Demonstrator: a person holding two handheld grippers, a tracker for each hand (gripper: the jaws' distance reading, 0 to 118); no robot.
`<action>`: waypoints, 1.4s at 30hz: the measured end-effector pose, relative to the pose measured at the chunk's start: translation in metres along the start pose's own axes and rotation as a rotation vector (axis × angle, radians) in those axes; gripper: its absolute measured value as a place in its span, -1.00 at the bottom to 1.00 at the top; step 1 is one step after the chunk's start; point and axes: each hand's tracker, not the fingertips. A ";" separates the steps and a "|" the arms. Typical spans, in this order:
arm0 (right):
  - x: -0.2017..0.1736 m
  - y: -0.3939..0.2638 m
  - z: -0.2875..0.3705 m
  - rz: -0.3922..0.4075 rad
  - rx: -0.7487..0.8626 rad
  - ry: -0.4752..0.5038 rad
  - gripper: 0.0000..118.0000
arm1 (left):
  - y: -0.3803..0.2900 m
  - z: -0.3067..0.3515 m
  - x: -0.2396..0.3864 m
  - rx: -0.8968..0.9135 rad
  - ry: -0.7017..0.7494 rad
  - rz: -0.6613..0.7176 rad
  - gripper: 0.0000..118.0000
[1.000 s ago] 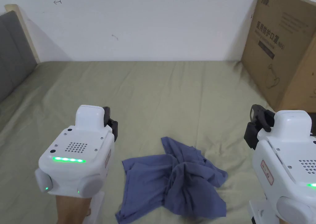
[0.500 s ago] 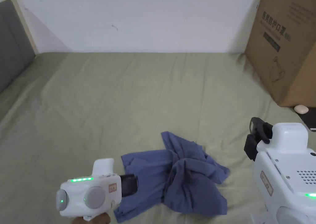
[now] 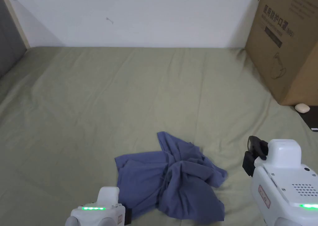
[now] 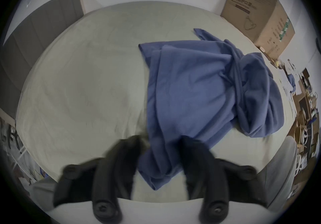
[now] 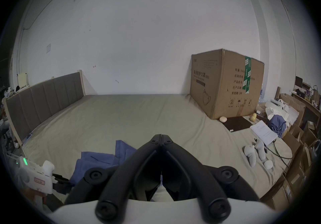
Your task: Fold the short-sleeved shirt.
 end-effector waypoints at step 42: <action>0.050 0.147 -0.076 -0.064 -0.093 0.122 -0.86 | 0.190 0.134 -0.066 0.494 -0.211 0.142 -0.90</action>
